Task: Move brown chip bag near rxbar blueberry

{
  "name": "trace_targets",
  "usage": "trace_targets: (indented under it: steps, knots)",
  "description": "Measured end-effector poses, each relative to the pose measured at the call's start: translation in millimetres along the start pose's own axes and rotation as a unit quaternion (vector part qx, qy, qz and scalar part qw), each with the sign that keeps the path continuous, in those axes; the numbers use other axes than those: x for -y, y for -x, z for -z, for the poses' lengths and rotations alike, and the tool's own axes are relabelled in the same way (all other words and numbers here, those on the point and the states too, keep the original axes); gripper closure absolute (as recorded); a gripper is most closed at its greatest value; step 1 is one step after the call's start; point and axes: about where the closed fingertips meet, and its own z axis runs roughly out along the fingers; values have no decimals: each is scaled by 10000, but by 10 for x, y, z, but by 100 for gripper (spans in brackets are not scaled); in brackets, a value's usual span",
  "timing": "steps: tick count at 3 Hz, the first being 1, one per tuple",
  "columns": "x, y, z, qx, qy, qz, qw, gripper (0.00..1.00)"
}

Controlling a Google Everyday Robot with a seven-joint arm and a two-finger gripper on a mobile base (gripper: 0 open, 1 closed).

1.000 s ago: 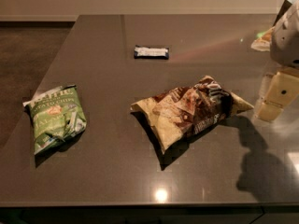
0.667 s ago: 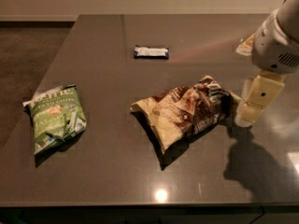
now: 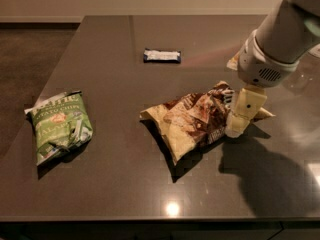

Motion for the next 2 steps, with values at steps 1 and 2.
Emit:
trace_targets:
  steps: [1, 2]
  knots:
    - [54, 45, -192, -50, 67, 44, 10000, 0]
    - [107, 86, -284, -44, 137, 74, 9999, 15]
